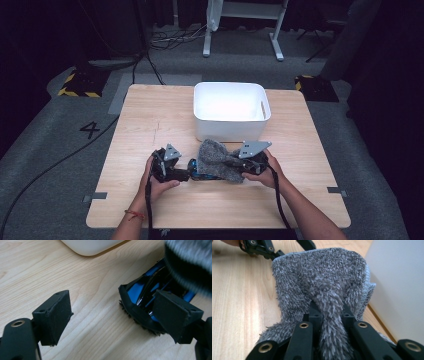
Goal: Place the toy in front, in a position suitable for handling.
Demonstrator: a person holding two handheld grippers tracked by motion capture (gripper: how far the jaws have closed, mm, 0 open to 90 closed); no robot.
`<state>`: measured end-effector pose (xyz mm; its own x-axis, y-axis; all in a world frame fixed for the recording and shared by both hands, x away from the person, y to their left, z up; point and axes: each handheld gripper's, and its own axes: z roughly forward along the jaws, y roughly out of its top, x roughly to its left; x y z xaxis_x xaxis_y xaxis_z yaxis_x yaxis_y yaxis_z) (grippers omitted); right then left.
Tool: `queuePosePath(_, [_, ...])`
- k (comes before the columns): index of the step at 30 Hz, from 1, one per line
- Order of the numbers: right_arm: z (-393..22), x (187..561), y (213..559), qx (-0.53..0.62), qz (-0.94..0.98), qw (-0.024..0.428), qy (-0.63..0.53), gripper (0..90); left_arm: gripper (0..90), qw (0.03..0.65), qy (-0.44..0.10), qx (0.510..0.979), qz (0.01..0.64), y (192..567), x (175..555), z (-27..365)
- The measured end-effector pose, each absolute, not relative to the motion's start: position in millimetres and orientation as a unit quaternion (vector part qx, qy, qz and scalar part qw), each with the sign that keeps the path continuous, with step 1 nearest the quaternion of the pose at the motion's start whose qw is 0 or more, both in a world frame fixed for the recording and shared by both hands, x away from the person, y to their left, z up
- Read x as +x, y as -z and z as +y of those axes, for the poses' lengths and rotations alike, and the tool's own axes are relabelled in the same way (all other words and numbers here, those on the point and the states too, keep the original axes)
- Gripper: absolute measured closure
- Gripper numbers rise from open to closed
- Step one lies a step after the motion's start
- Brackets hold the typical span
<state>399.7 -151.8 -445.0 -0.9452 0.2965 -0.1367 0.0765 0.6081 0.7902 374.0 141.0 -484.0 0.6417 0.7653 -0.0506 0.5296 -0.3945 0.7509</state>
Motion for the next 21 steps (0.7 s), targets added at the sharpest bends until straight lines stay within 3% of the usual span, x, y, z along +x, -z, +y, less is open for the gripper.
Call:
queuePosePath(10, [-129, 398, 465, 0.095, 0.909, 0.125, -0.386, 76.8, 18.5, 0.383, -0.141, 0.824, 0.393, 488, 375, 141])
queuePosePath(21, [-159, 397, 471, 0.113, 0.915, 0.132, -0.365, 76.6, 18.6, 0.39, -0.131, 0.822, 0.394, 490, 377, 143])
